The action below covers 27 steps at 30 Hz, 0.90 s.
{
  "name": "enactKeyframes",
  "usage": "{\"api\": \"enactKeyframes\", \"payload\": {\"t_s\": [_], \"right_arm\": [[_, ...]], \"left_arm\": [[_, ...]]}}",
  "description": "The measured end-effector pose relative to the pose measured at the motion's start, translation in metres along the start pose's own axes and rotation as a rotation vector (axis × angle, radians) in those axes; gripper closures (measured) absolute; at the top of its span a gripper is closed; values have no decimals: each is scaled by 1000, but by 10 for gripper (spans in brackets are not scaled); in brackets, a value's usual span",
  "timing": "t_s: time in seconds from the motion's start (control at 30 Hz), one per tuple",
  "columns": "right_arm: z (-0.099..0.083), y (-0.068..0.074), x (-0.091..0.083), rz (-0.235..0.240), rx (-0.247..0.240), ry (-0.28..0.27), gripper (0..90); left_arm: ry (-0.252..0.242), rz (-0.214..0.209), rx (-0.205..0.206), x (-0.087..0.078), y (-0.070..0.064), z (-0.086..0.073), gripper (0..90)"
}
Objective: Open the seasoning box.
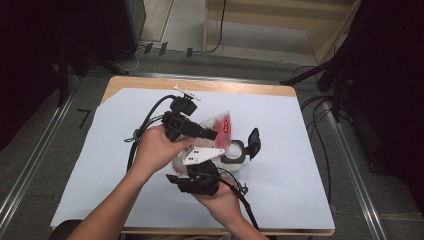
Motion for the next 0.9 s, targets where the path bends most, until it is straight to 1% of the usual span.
{"api": "enactKeyframes", "payload": {"t_s": [0.23,0.27,0.43,0.5,0.57,0.9], "right_arm": [[1,0,0,3,5,6,643],[1,0,0,4,6,4,643],[1,0,0,3,9,1,642],[1,0,0,3,12,0,642],[1,0,0,2,14,0,642],[1,-1,0,0,14,0,642]], "left_arm": [[-3,-6,-1,0,0,0,646],[7,4,8,0,0,1,646],[-1,4,-1,0,0,1,649],[-1,4,1,0,-1,1,649],[4,8,14,0,-1,1,649],[6,8,14,0,-1,1,649]]}}
Point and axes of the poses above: each handheld gripper's, and its own axes: x roughly forward along the jaws, z roughly out of its top, y roughly to its left, the point moved 2 cm from there along x, roughly forward along the jaws, and after that the axes turned 6 degrees about -x, right-handed, at the moved point
